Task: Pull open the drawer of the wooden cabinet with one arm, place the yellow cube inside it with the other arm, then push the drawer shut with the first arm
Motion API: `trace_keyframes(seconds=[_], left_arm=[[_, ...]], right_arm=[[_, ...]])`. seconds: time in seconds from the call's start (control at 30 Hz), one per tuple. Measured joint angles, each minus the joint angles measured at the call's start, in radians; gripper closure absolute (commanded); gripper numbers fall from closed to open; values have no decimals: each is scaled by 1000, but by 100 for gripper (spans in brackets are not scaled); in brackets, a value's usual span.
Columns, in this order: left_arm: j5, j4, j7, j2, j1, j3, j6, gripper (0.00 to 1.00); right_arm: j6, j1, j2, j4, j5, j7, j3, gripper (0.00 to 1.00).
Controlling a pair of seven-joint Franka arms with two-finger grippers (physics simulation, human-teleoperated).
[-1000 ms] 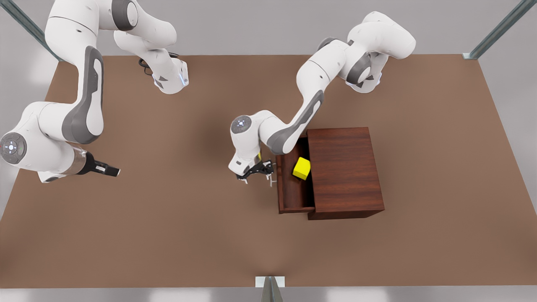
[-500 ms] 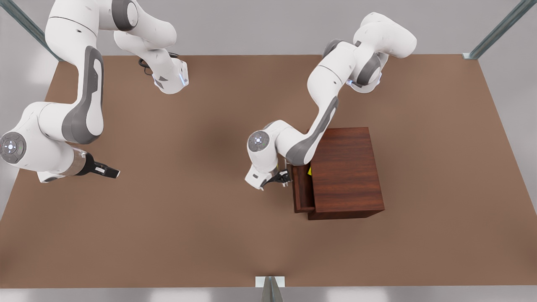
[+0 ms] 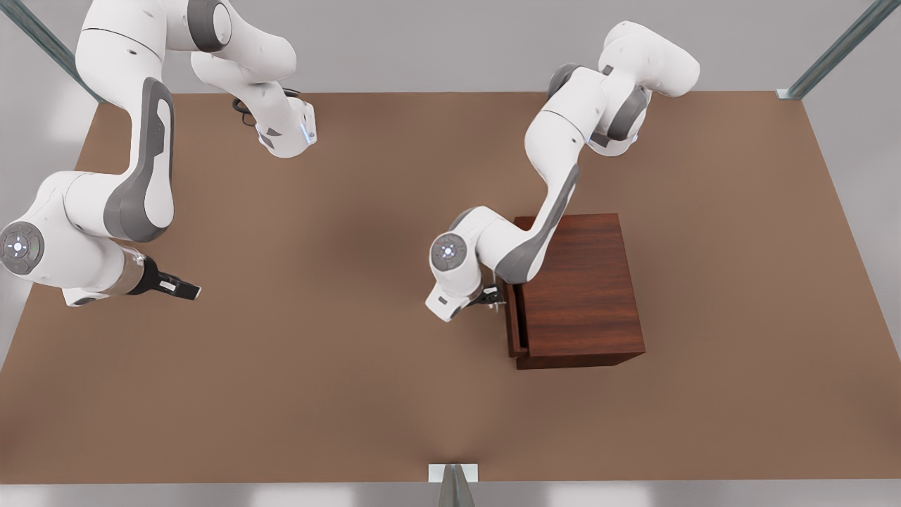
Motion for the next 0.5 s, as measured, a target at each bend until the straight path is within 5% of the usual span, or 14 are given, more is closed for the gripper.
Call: trace_keyframes(seconds=[0.5], left_arm=[[-19, 3, 128, -30, 55, 6, -100, 0]], right_arm=[[0, 0, 0, 0, 0, 5, 0, 0]])
